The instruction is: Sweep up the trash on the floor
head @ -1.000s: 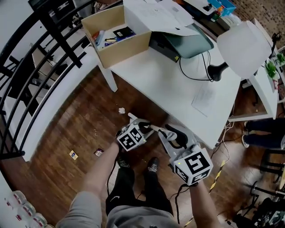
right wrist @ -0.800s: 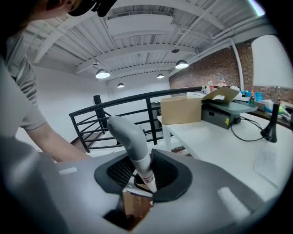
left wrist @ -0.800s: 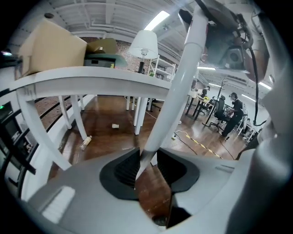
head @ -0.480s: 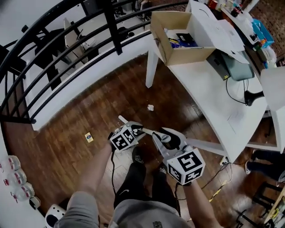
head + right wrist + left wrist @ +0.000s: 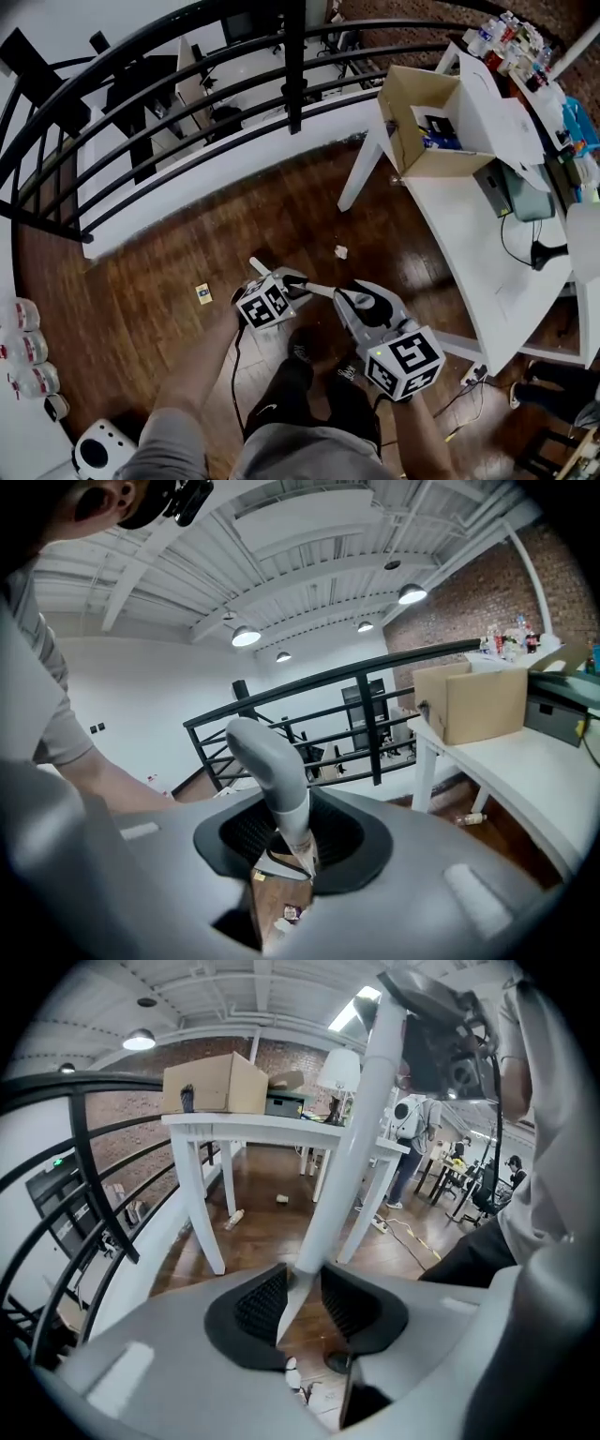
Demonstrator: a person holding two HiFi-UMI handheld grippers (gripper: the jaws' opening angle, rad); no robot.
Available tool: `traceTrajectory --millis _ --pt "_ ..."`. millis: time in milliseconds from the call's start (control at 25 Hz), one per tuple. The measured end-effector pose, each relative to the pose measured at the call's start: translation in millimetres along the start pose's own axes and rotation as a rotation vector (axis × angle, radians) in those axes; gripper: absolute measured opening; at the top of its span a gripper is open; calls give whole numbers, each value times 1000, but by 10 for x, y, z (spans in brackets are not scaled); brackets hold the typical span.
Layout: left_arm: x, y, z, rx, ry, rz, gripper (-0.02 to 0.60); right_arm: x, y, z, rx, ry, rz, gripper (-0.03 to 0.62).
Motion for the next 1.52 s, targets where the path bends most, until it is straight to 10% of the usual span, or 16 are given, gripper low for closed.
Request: traceTrajectory --millis 640,1040,1520 --pt "-2013 -1841 -232 138 -209 -117 120 -92 1227 -1694 329 60 -35 100" --pt "-1666 -2132 -65 107 -91 -83 120 168 858 -1862 243 86 41 101" --pt "-567 -1048 53 -44 44 -104 121 175 117 -621 16 181 62 106"
Point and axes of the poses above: the fingertips, and each gripper's own axes: y backward along the fingers, z to its left, x out of its underside, the point moved 7 cm from there along y, backward along the fingers, and after that the axes turned 5 degrees about y, right-handed, at the moved point
